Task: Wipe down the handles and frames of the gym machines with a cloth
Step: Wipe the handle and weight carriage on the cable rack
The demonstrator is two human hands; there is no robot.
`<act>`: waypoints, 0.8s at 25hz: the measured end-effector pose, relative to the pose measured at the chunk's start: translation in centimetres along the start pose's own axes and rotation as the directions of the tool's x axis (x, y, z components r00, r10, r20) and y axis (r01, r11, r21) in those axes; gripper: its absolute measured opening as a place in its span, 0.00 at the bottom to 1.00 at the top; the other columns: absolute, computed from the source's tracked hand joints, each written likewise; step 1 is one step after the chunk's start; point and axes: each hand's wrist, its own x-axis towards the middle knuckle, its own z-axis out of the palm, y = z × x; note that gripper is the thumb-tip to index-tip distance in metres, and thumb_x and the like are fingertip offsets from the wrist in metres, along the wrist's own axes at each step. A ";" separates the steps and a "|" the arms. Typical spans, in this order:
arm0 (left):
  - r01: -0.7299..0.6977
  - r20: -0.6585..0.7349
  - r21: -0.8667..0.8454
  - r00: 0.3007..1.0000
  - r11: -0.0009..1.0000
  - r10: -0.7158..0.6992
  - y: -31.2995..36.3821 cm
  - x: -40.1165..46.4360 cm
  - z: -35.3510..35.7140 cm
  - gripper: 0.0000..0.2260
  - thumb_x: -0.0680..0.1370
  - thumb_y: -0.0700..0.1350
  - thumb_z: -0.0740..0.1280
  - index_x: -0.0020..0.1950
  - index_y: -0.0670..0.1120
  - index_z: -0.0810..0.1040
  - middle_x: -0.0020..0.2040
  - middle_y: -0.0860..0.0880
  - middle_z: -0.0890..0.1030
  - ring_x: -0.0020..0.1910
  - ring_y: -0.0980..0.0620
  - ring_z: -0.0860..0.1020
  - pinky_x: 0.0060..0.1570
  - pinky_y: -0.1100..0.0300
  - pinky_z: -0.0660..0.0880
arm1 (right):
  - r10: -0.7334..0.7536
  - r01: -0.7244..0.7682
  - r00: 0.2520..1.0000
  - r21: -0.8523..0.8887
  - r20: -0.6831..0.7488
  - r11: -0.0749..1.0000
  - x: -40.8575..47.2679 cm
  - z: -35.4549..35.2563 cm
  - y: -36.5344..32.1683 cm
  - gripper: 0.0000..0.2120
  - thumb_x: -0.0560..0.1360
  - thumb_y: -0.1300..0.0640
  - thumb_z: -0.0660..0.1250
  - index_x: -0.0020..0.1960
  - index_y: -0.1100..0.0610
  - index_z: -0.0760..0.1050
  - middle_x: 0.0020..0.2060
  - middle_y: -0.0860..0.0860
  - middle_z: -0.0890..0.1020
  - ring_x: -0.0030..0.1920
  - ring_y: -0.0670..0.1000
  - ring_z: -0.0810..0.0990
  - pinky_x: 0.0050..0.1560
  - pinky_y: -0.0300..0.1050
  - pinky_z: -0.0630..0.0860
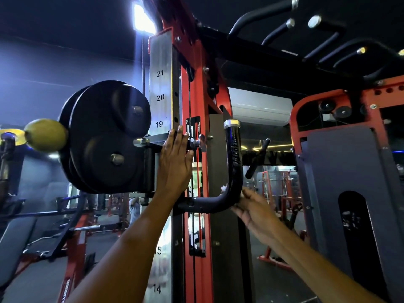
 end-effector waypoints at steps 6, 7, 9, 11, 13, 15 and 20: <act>-0.003 -0.004 -0.007 1.000 1.000 0.003 0.0 -0.1 0.0 0.26 0.81 0.53 0.45 0.77 0.44 0.60 0.79 0.49 0.54 0.76 0.56 0.44 0.73 0.60 0.42 | -0.051 0.059 0.998 0.260 -0.039 0.964 1.1 0.4 -0.2 0.14 0.76 0.70 0.57 0.59 0.63 0.75 0.55 0.59 0.81 0.53 0.52 0.82 0.46 0.38 0.80; -0.010 -0.005 -0.001 1.000 1.000 0.010 -0.1 -0.1 0.0 0.26 0.81 0.53 0.45 0.76 0.44 0.61 0.79 0.49 0.55 0.77 0.55 0.46 0.73 0.61 0.41 | -0.026 0.030 1.000 0.259 -0.018 0.965 0.4 0.4 1.3 0.15 0.74 0.70 0.59 0.58 0.63 0.75 0.54 0.58 0.82 0.54 0.52 0.81 0.49 0.39 0.80; -0.021 -0.011 0.005 1.000 1.000 0.021 0.0 -0.2 -0.1 0.26 0.81 0.52 0.45 0.76 0.43 0.62 0.78 0.48 0.56 0.77 0.54 0.47 0.73 0.62 0.40 | -0.016 0.019 0.999 0.098 -0.033 0.995 -0.9 0.8 3.7 0.13 0.74 0.69 0.61 0.55 0.60 0.77 0.51 0.54 0.83 0.55 0.51 0.81 0.56 0.44 0.78; -0.020 -0.008 -0.003 1.000 1.000 0.020 0.1 -0.2 -0.2 0.26 0.81 0.53 0.45 0.76 0.44 0.62 0.78 0.48 0.55 0.77 0.55 0.46 0.72 0.64 0.39 | -0.257 0.209 0.943 -0.225 -0.212 0.952 -0.7 0.7 3.8 0.11 0.76 0.66 0.62 0.55 0.57 0.78 0.49 0.52 0.83 0.53 0.51 0.81 0.56 0.44 0.78; -0.012 -0.010 -0.007 1.000 1.000 0.012 0.0 -0.3 -0.2 0.26 0.81 0.53 0.44 0.76 0.44 0.61 0.79 0.49 0.55 0.76 0.57 0.44 0.72 0.65 0.37 | -0.735 0.520 0.622 -0.561 -0.269 0.645 0.0 0.7 1.2 0.13 0.76 0.64 0.61 0.58 0.57 0.77 0.52 0.54 0.82 0.51 0.51 0.81 0.48 0.35 0.78; -0.017 -0.008 -0.004 1.000 1.000 0.017 0.0 -0.3 -0.1 0.26 0.81 0.53 0.45 0.76 0.44 0.61 0.79 0.48 0.55 0.77 0.56 0.45 0.73 0.62 0.40 | -0.913 0.608 0.329 -0.794 0.239 0.011 0.8 0.4 -1.4 0.14 0.76 0.64 0.61 0.61 0.62 0.75 0.58 0.55 0.78 0.58 0.50 0.77 0.58 0.34 0.74; -0.016 0.011 0.008 1.000 1.000 0.016 -0.2 -0.3 0.0 0.26 0.81 0.53 0.44 0.76 0.44 0.61 0.79 0.48 0.55 0.77 0.54 0.46 0.74 0.58 0.43 | -0.580 0.335 0.424 -0.715 0.696 -0.614 -0.5 0.7 2.3 0.14 0.69 0.60 0.67 0.54 0.62 0.79 0.53 0.59 0.81 0.57 0.57 0.80 0.63 0.53 0.69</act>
